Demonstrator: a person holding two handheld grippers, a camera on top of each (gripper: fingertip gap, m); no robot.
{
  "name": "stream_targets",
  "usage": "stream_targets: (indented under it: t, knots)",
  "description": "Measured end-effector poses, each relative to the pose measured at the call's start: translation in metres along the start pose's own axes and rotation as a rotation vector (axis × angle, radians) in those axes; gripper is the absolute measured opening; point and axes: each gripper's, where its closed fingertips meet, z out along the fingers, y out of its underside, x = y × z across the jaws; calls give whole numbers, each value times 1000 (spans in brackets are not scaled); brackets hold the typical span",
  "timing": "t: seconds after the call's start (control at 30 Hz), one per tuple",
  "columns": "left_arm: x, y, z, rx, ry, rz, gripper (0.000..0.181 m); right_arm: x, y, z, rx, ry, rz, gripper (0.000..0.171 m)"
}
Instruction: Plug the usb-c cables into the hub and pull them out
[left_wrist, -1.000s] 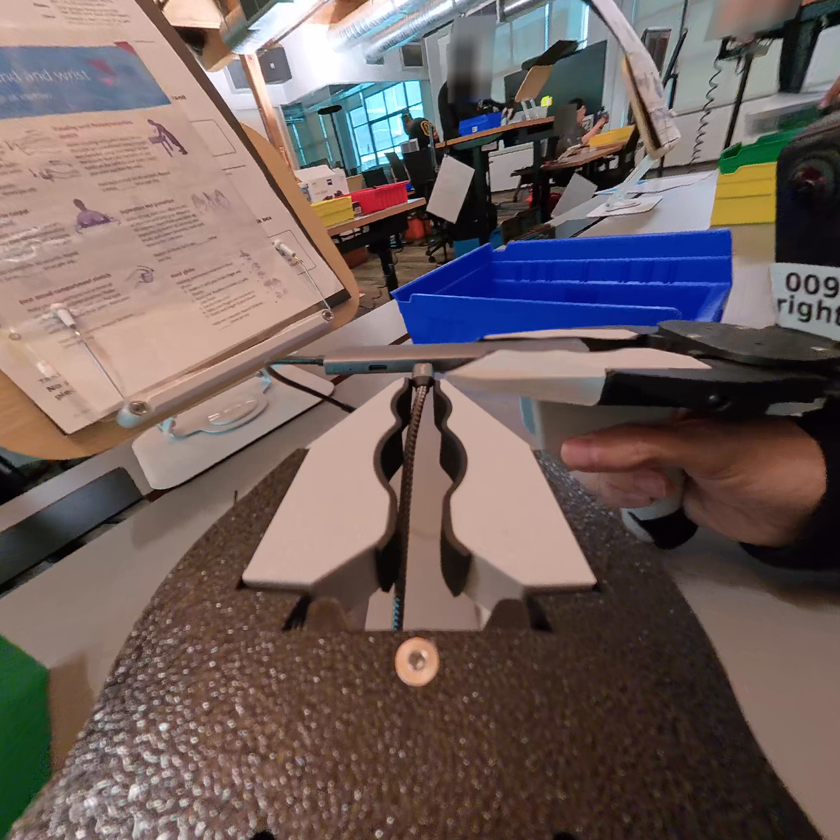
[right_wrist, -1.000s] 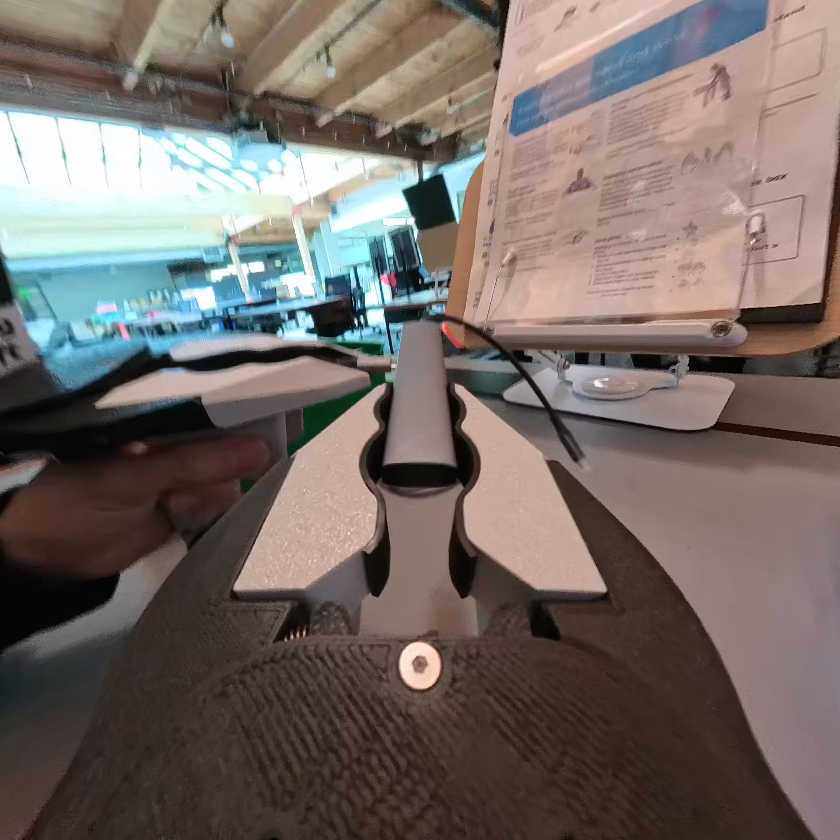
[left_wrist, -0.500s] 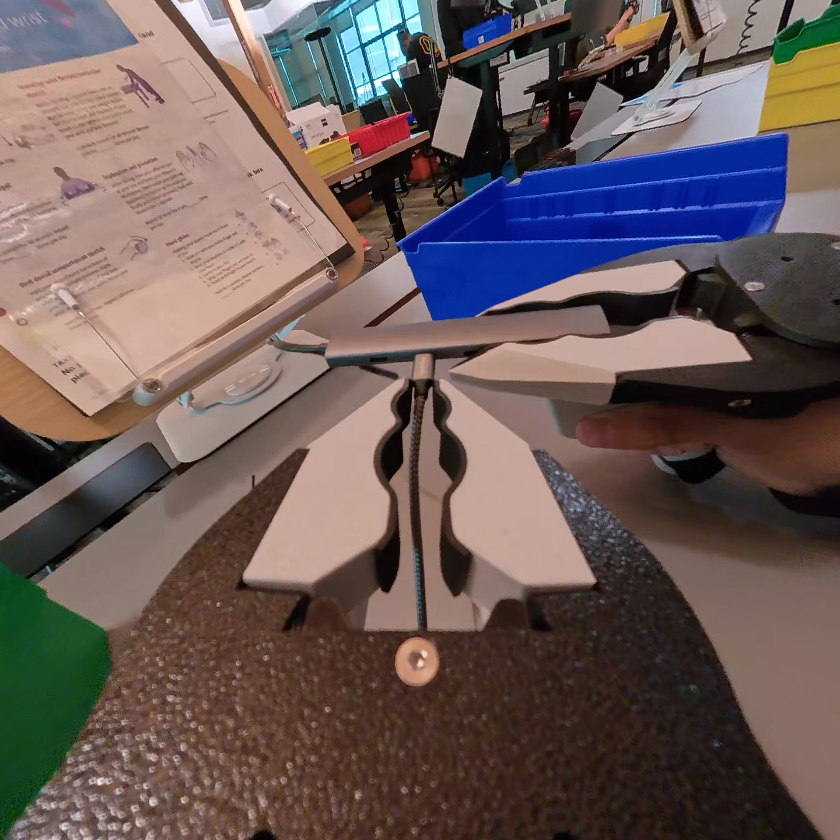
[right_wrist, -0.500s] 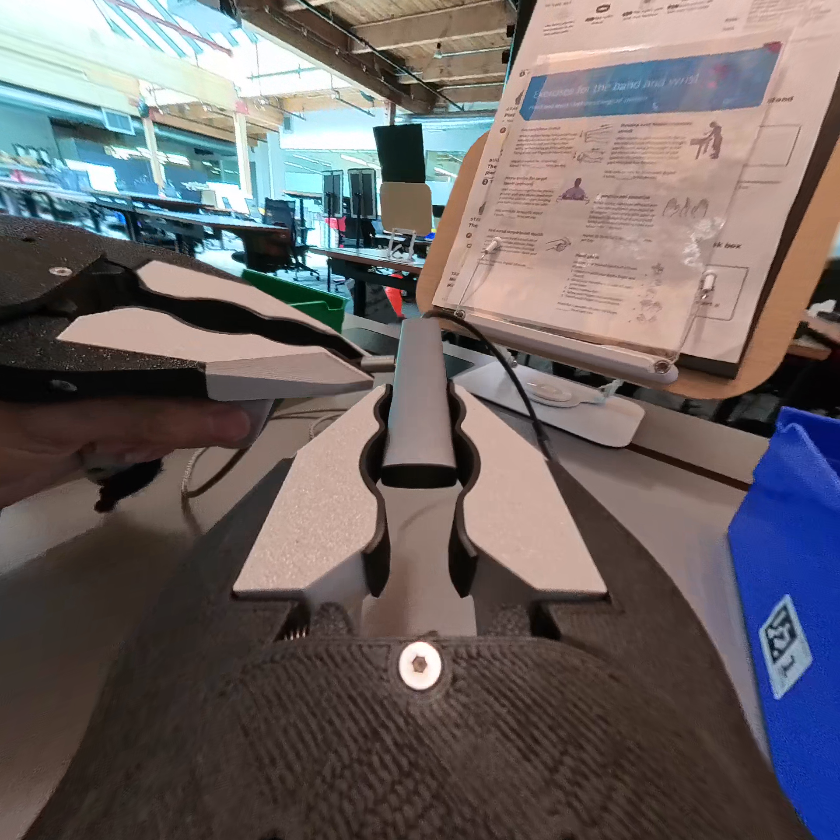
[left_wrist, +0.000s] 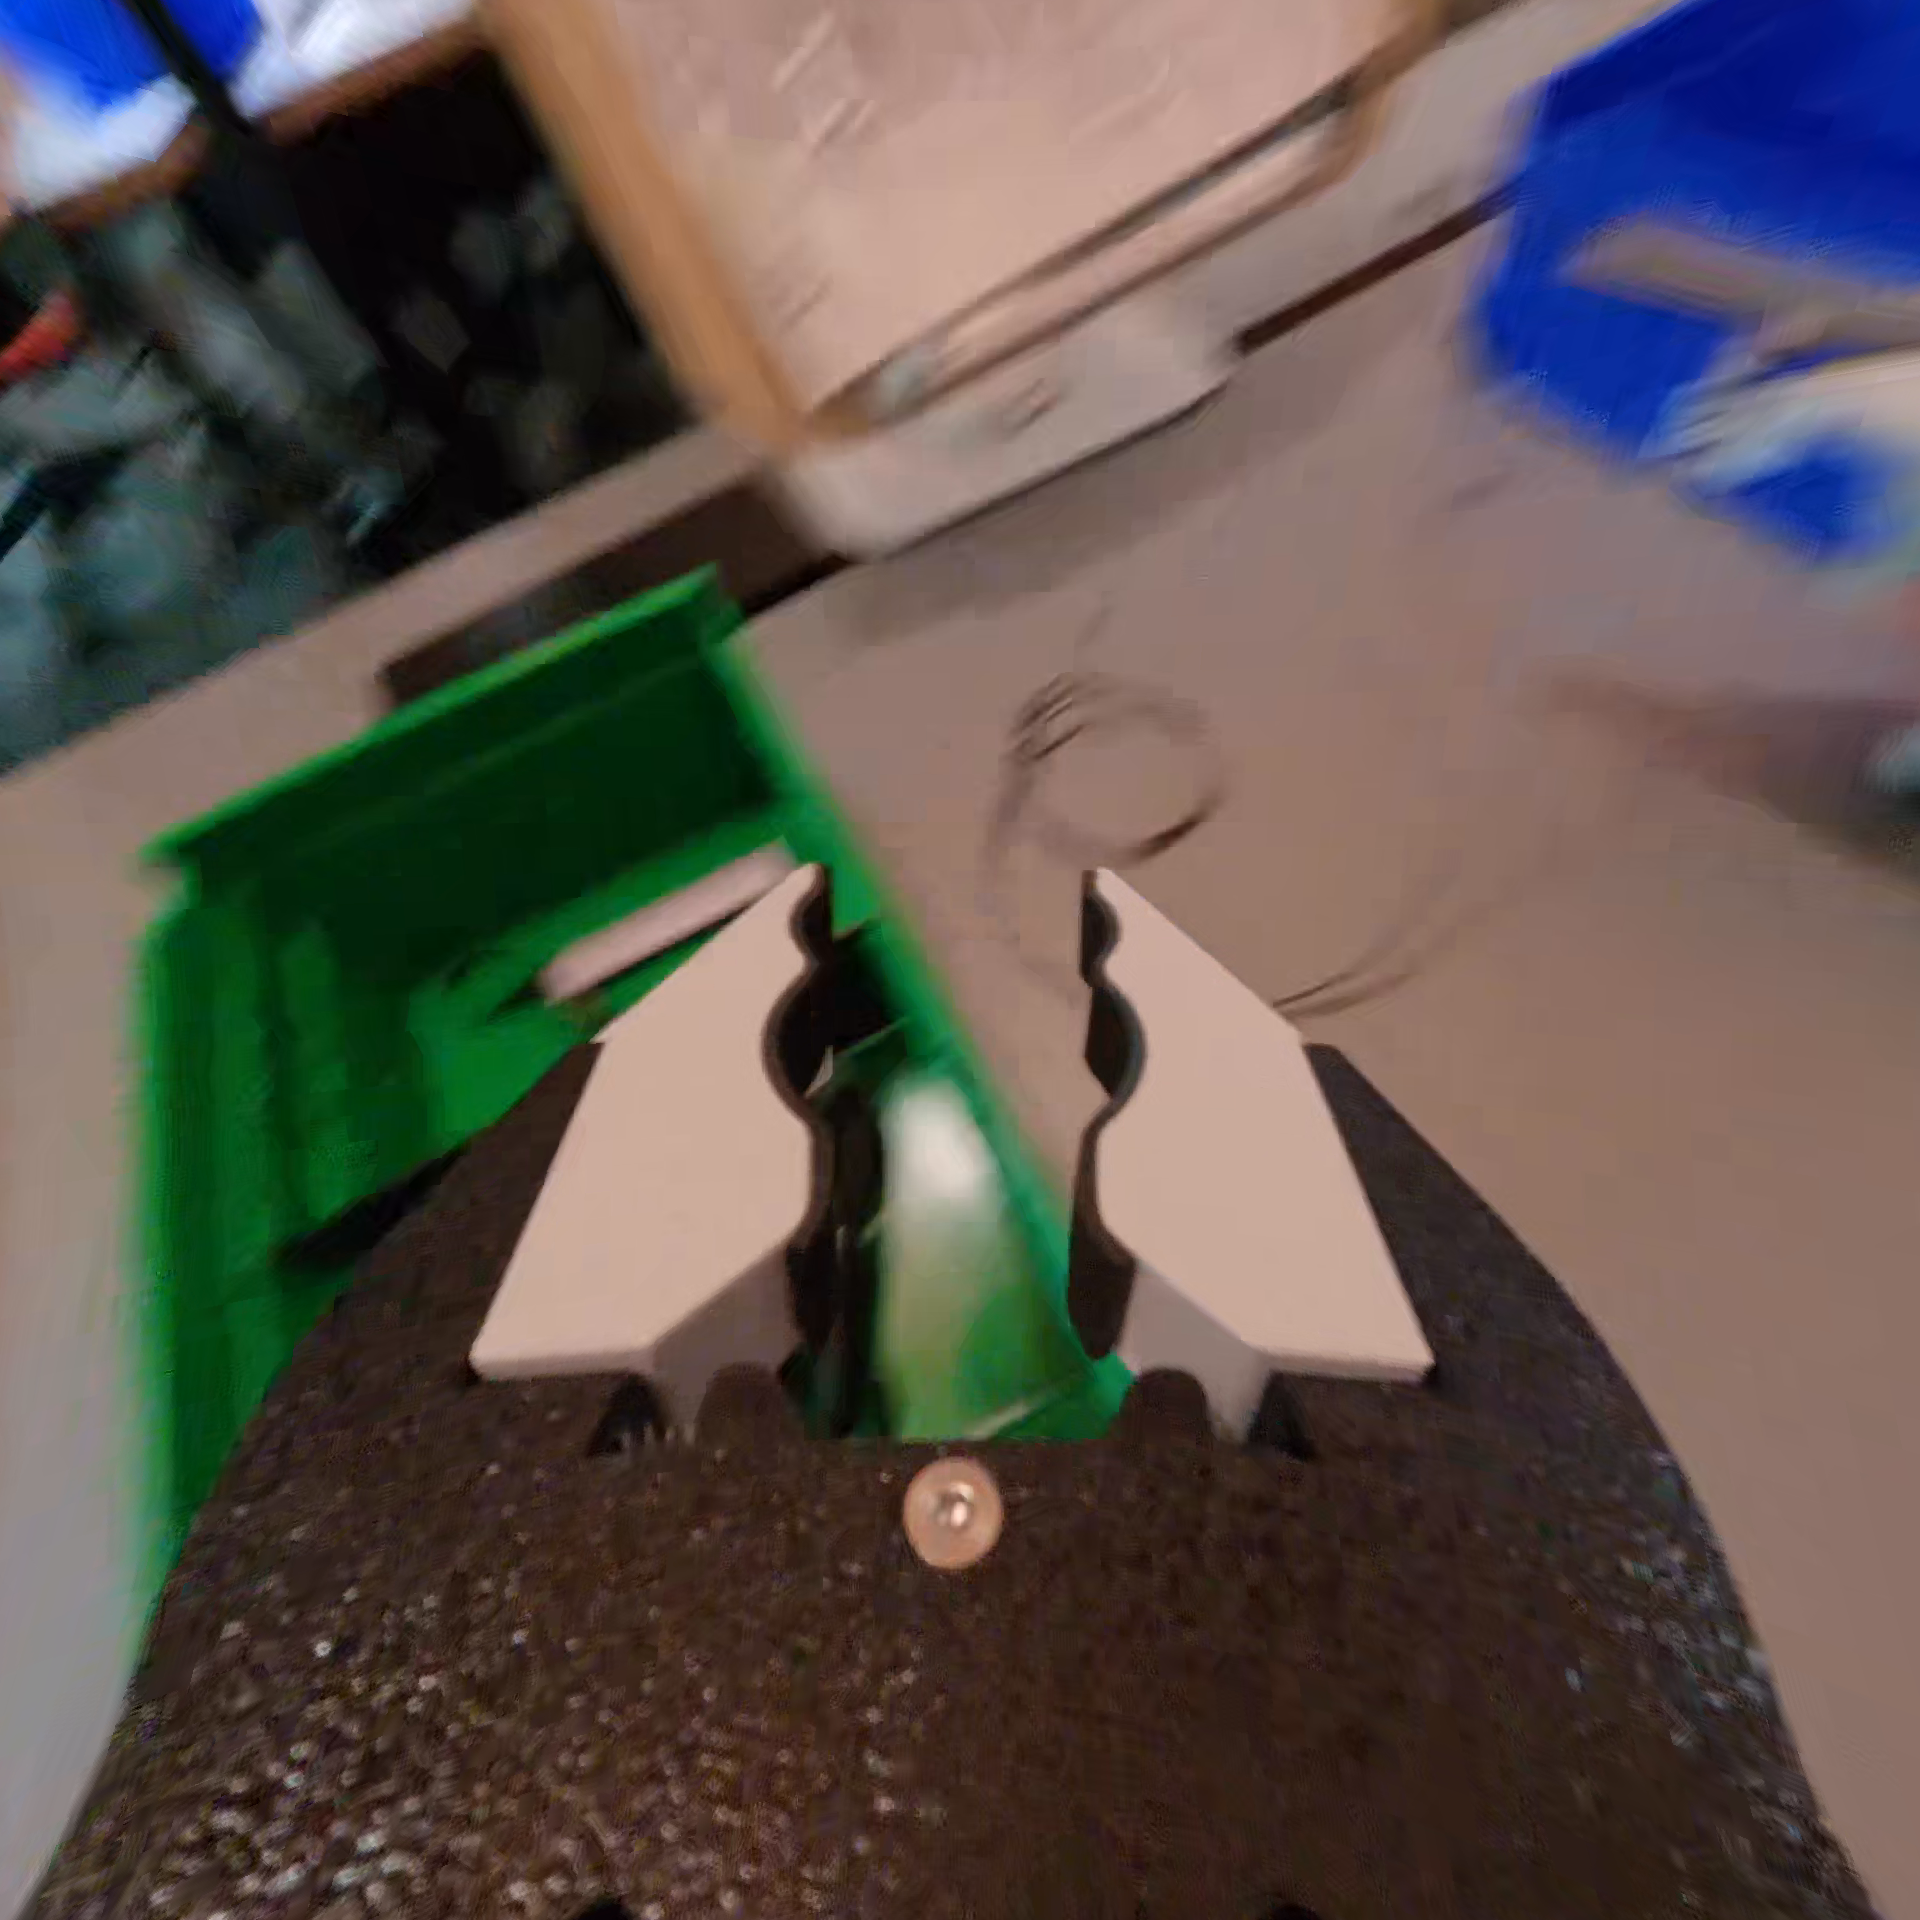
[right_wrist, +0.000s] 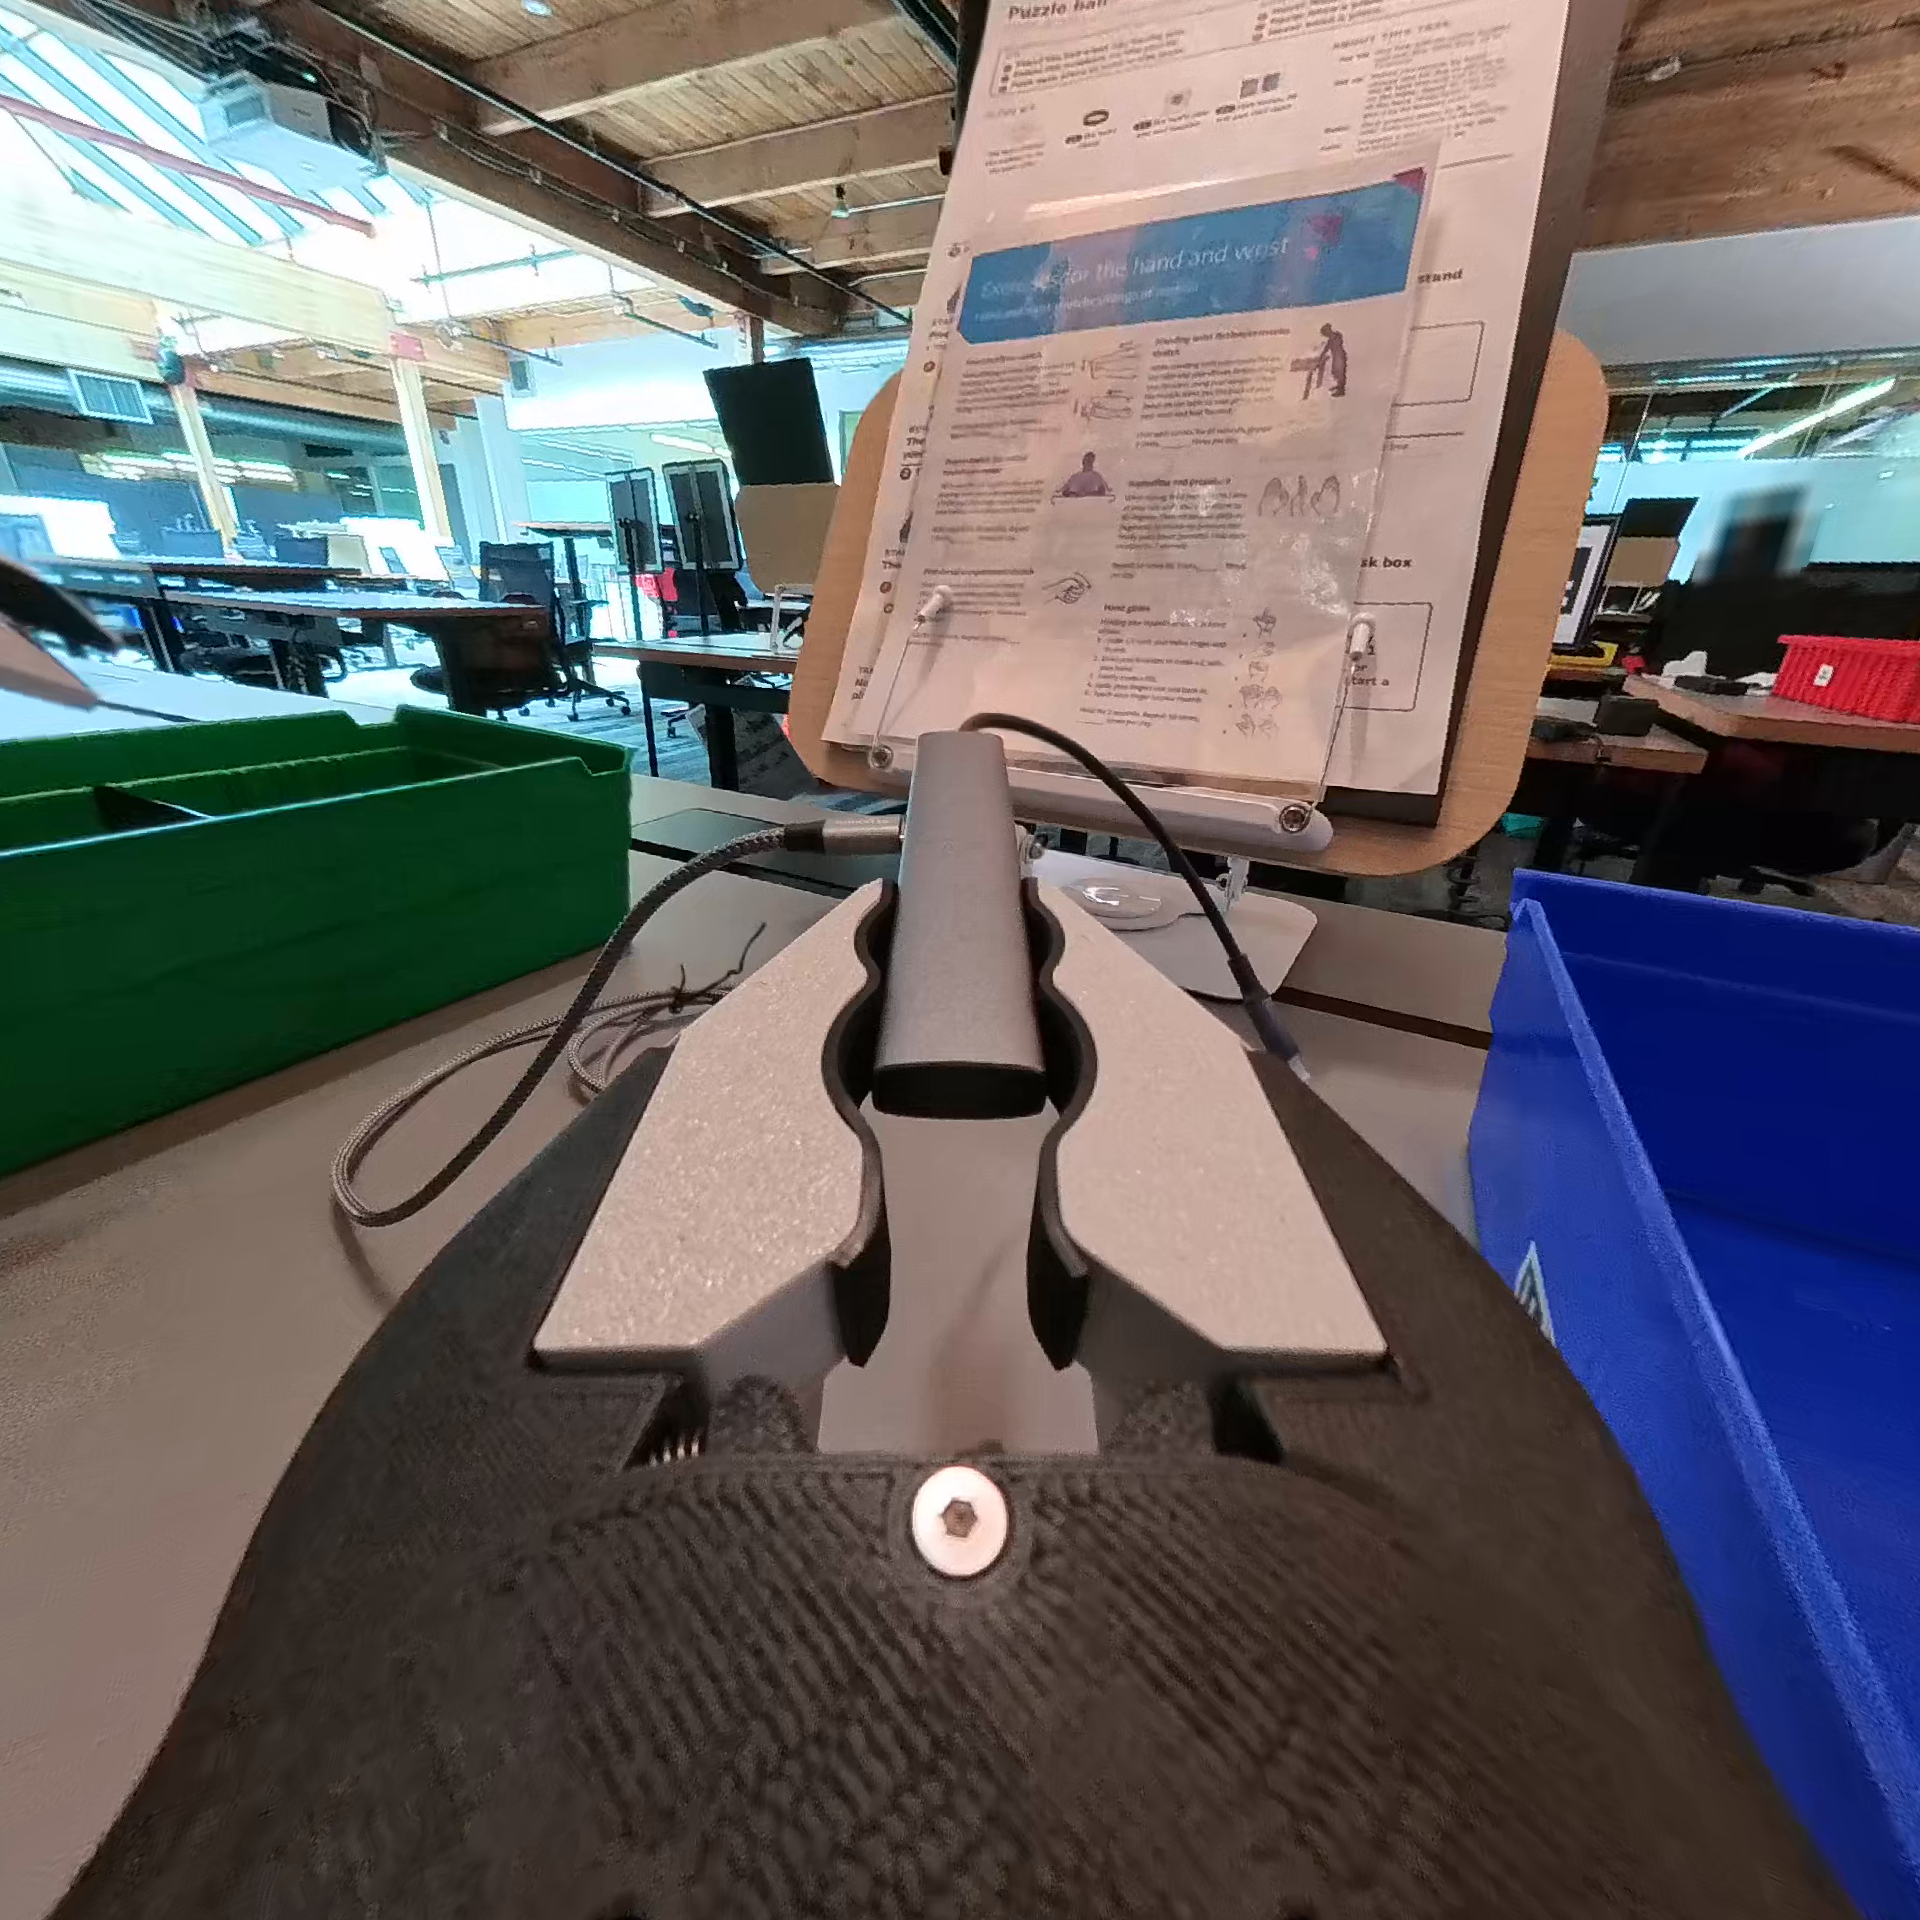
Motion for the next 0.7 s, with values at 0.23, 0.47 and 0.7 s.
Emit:
stream_targets:
  t: [0.23,0.47,0.7]
  knots:
    - [-127,109,-9,-270,-246,-384,55,-9,0,1,-8,-28,1,22]
    - [-119,159,2,-517,-240,-328,25,-10,0,0,-9,-43,31,22]
    - [-118,141,3,-453,-237,-200,8,-9,2,1,-14,-46,45,22]
